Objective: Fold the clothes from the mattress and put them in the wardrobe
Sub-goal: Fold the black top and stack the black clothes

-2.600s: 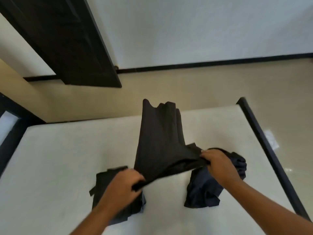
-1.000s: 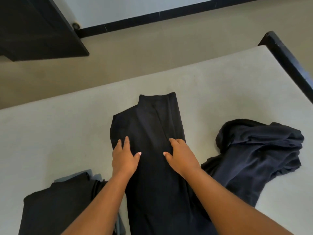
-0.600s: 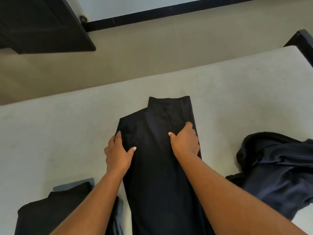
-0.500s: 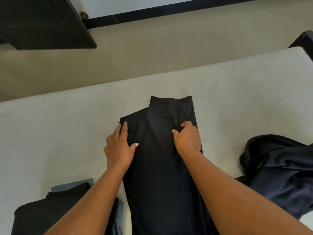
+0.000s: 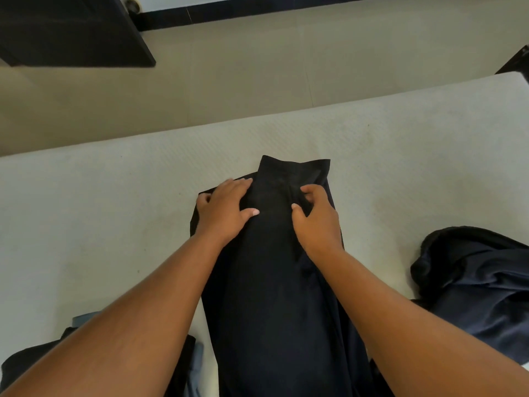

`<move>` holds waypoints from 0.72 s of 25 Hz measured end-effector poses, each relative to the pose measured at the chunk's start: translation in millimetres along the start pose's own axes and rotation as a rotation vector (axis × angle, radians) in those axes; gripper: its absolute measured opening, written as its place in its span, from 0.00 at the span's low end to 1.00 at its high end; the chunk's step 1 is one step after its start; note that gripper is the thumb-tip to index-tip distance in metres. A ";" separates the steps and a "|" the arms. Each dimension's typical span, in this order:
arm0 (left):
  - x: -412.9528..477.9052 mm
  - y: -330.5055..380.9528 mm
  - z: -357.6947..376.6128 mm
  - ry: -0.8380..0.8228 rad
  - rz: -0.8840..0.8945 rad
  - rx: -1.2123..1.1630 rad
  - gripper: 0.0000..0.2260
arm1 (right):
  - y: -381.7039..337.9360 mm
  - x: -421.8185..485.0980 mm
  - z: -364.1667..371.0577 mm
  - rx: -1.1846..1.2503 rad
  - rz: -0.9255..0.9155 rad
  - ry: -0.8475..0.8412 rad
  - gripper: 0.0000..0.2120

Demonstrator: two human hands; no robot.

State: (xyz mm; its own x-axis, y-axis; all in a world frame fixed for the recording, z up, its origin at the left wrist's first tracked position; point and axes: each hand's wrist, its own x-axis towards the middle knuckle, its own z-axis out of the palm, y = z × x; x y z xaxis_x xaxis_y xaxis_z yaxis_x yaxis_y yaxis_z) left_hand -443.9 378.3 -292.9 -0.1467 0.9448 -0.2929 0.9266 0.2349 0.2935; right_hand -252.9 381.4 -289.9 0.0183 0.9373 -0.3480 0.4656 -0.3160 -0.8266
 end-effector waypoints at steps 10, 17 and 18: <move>-7.3 8.0 -55.8 -0.150 0.105 -0.304 0.12 | -22.9 -29.5 1.4 0.334 0.044 -0.294 0.16; -26.2 43.3 -114.8 0.221 0.282 -0.264 0.10 | -27.6 -46.1 -7.6 0.556 0.456 -0.785 0.34; -25.4 55.3 -116.5 0.244 0.317 -0.287 0.11 | -32.4 -48.0 -2.5 0.535 0.468 -0.797 0.26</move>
State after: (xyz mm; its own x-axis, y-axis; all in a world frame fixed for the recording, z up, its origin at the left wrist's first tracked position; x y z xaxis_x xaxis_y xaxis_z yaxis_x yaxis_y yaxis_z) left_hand -429.2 393.9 -163.2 0.0190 0.9978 0.0628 0.8111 -0.0521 0.5826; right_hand -266.7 347.0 -245.3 -0.5792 0.4005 -0.7100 0.1101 -0.8246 -0.5549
